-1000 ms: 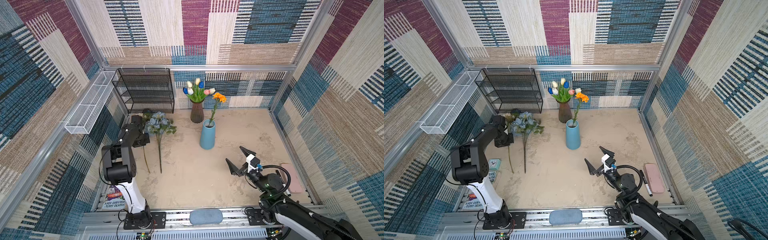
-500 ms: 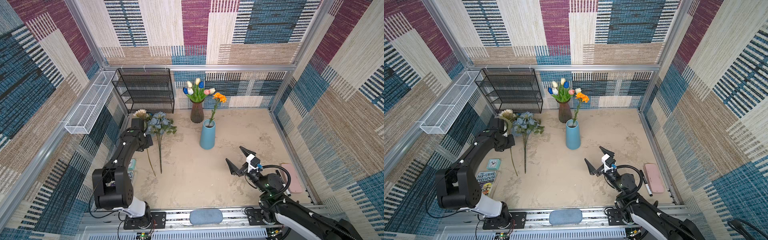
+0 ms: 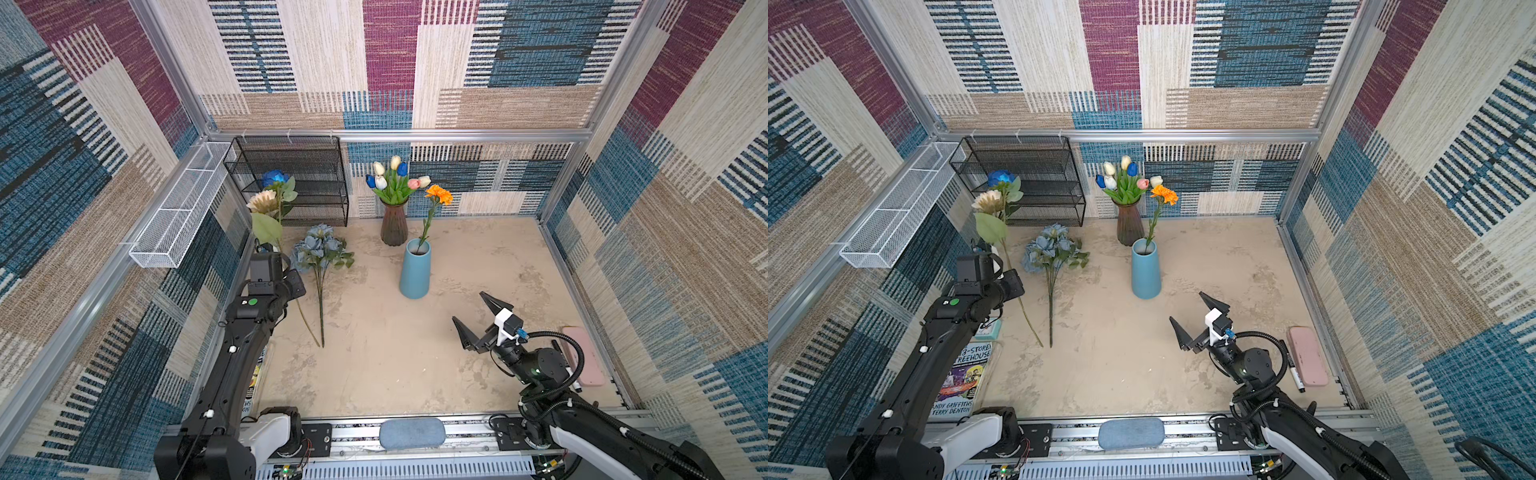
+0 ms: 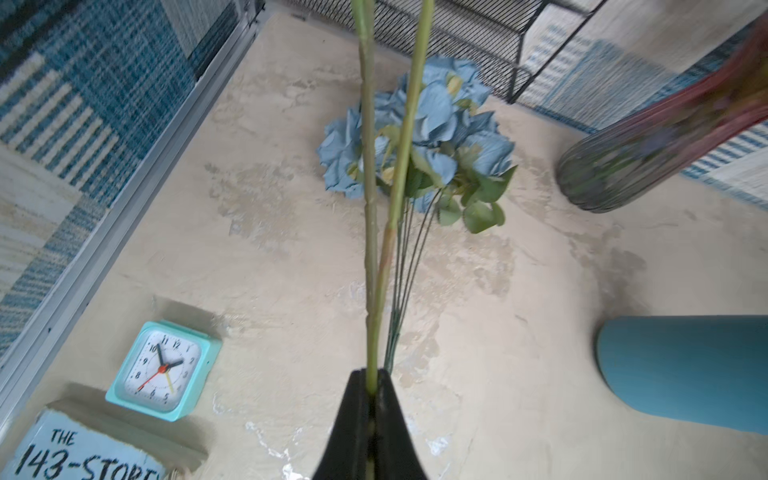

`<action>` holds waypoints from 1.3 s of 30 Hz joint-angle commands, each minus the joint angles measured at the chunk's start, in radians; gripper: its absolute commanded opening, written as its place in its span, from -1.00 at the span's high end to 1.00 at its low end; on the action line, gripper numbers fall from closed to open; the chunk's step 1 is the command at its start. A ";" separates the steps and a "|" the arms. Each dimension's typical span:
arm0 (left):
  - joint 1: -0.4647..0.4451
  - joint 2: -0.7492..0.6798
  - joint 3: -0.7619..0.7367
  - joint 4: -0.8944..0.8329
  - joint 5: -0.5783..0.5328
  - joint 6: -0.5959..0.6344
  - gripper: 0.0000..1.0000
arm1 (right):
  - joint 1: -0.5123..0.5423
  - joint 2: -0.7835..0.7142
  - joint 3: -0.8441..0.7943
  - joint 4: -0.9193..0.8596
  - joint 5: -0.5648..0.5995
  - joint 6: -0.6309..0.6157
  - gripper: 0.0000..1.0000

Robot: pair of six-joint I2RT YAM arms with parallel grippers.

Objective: Arrange the flowers into the vase

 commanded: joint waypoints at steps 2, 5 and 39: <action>-0.047 -0.003 0.024 0.059 0.016 0.000 1.00 | 0.000 -0.007 -0.008 0.032 -0.005 0.007 -1.00; -0.132 0.022 0.032 0.059 0.022 -0.012 1.00 | 0.000 -0.006 -0.007 0.030 -0.003 0.005 -1.00; -0.376 0.502 -0.021 0.130 0.143 -0.044 0.42 | 0.000 0.004 -0.003 0.023 0.009 -0.003 -1.00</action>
